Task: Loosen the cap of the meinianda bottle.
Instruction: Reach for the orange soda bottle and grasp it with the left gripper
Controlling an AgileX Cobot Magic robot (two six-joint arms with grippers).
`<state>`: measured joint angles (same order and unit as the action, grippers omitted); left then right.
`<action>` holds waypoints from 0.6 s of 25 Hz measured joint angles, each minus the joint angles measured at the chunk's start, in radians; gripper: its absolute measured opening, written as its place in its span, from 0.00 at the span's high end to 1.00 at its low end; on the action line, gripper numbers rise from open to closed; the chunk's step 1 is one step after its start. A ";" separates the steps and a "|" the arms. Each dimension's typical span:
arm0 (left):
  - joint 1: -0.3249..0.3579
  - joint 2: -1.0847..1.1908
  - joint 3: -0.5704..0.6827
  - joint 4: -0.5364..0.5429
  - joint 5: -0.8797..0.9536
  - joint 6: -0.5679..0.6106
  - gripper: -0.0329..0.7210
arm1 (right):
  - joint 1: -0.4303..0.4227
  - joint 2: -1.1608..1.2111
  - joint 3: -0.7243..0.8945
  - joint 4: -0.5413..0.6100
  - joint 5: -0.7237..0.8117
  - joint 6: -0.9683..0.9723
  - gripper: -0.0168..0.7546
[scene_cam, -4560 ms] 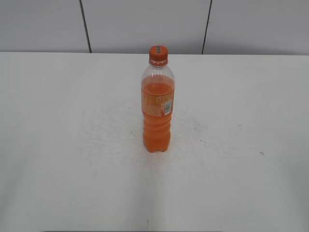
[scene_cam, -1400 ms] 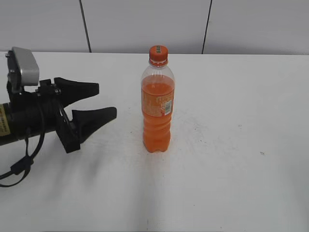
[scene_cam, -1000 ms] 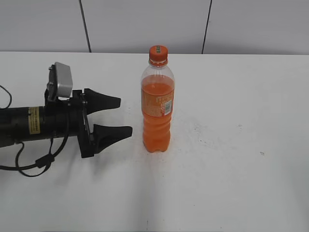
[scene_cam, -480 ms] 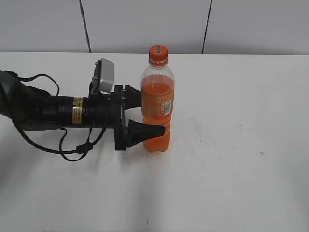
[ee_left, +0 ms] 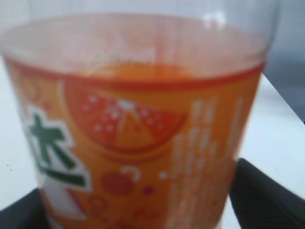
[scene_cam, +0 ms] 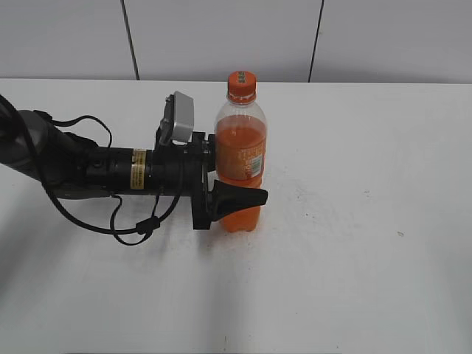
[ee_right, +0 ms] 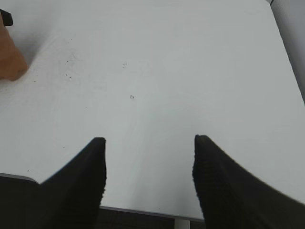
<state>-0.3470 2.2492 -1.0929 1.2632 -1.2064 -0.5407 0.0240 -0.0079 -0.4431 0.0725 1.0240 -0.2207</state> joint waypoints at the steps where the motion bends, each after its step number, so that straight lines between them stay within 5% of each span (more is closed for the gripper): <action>1: 0.000 0.000 0.000 -0.005 0.001 0.000 0.27 | 0.000 0.000 0.000 0.000 0.000 0.000 0.41; 5: 0.000 0.000 0.000 -0.017 0.001 -0.001 0.40 | 0.000 0.000 0.000 0.000 0.000 0.000 0.41; 15: 0.000 0.000 0.000 -0.021 0.002 -0.004 0.40 | 0.000 0.000 0.000 0.000 0.000 0.000 0.41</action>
<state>-0.3470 2.2492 -1.0929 1.2423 -1.2046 -0.5446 0.0240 -0.0079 -0.4431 0.0725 1.0240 -0.2207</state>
